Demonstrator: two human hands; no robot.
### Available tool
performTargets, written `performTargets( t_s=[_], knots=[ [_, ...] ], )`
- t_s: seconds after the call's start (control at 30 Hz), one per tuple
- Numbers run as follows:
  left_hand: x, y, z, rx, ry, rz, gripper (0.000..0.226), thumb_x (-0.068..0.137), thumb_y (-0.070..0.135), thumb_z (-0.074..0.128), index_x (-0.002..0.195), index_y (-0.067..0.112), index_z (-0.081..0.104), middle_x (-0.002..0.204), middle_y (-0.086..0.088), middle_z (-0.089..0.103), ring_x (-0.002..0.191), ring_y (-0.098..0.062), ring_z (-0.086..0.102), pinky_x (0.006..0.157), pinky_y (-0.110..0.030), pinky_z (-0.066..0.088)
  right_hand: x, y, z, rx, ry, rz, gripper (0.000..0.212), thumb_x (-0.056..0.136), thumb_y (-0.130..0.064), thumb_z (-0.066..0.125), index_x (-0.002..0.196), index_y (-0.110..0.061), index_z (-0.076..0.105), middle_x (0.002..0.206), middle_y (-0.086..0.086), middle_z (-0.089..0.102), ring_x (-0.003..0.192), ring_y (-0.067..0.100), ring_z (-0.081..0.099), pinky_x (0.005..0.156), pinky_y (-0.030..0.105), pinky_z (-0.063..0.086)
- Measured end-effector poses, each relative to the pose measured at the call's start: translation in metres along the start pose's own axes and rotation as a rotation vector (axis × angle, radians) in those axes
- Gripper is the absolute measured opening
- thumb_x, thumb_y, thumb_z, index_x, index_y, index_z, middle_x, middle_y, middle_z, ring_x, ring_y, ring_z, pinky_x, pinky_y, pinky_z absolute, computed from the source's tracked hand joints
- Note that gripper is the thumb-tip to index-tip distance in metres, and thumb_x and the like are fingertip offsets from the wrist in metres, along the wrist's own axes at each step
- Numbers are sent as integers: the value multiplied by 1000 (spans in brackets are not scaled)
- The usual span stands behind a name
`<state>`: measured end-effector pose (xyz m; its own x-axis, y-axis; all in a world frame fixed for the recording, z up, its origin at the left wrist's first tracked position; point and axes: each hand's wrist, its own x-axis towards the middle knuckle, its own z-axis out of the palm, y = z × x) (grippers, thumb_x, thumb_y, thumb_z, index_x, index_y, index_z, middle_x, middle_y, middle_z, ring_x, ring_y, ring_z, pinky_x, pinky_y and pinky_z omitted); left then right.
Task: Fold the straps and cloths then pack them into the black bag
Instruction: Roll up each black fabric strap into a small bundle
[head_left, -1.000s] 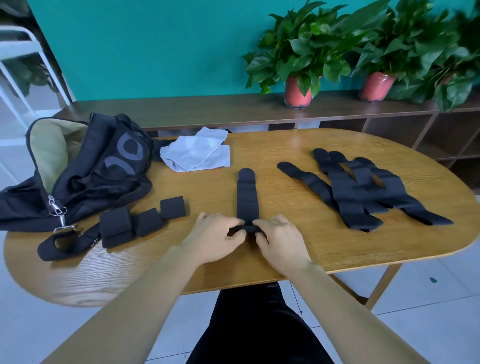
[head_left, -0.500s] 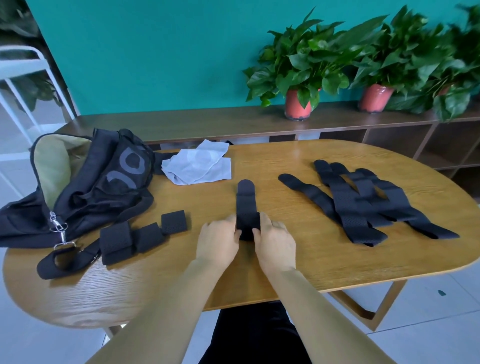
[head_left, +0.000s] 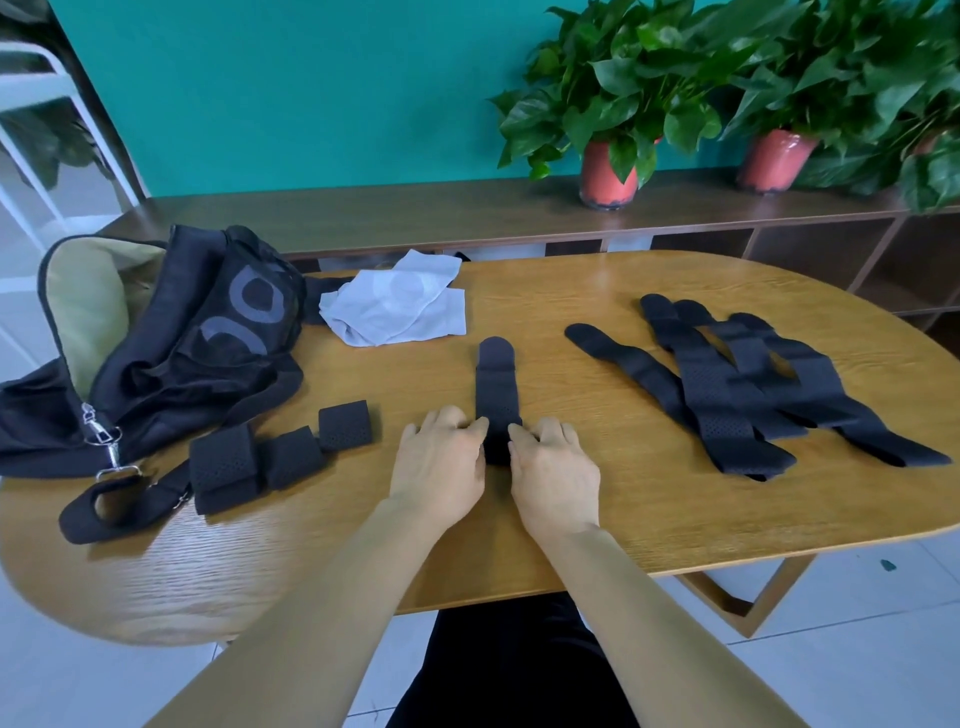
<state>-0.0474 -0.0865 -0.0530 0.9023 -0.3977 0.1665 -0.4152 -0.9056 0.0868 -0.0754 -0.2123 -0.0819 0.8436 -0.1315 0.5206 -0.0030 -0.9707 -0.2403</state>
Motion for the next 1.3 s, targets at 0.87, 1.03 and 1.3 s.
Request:
performTargets(
  t_s=[0.87,1.03,1.3],
  knots=[
    [-15,0,-16,-423,-94,-63,41,97,22,48,138,19,47,110,-2,65,97,-20,61,85,-29,49,-4,5,-28,297,-253,106,34,94,-16,47,128,-16,52,99,5,66,89,21,60,74,29,48],
    [-6,5,-3,-423,77,-218,13,95,23,55,105,15,56,99,-2,67,90,-20,63,77,-33,53,6,-5,-13,247,-174,207,30,97,-23,48,125,-13,52,99,6,65,93,22,59,74,31,49],
    [4,2,6,-282,103,-156,41,99,27,49,137,16,45,110,-4,66,98,-20,64,79,-28,51,9,-11,6,50,-6,132,20,70,-6,78,88,-5,68,68,5,65,66,24,61,46,26,45]
  ],
)
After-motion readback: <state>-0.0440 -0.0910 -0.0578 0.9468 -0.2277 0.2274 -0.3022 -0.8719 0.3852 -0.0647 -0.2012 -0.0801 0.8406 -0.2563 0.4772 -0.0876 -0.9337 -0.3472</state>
